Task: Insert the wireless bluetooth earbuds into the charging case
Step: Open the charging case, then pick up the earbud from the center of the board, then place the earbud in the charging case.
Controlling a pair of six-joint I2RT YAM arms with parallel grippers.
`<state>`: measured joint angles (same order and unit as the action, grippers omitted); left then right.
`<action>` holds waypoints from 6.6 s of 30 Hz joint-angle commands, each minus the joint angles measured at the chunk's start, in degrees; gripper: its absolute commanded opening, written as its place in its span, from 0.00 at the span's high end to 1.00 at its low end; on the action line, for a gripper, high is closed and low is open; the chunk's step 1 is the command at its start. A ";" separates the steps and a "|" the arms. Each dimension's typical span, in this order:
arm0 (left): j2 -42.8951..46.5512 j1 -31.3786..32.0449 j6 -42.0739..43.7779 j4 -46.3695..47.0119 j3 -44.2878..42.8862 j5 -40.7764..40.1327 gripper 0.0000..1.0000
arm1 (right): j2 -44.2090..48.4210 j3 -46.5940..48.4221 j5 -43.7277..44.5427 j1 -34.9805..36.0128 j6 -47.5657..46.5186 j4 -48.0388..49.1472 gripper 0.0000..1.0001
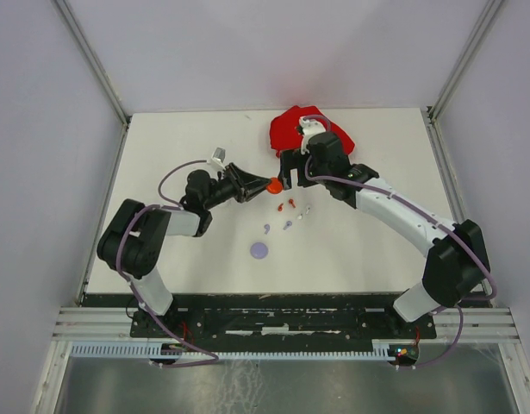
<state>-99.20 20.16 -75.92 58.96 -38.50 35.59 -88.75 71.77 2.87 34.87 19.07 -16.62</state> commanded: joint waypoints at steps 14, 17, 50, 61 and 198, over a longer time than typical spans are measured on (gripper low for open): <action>0.58 0.58 1.35 1.00 -2.29 2.99 0.97 | -1.49 0.64 -1.43 0.20 0.87 2.79 0.01; 0.58 0.45 0.98 1.09 -2.75 2.99 0.97 | -1.91 -0.11 -1.77 0.21 1.21 3.00 0.01; -0.71 -0.48 -7.59 10.45 -2.22 2.06 0.97 | -3.84 -4.03 -2.37 0.25 2.02 4.49 0.01; 0.03 -5.89 -9.04 11.95 0.46 1.29 0.97 | -4.40 -3.23 -2.98 0.23 -0.01 2.02 0.02; -13.45 -5.04 -27.42 33.92 4.43 3.00 0.97 | 0.62 -3.82 -18.83 -2.17 -2.84 28.61 0.98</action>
<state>-112.12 14.13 -99.61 85.95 -31.62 37.69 -90.50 71.35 -11.53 32.88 13.17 -0.10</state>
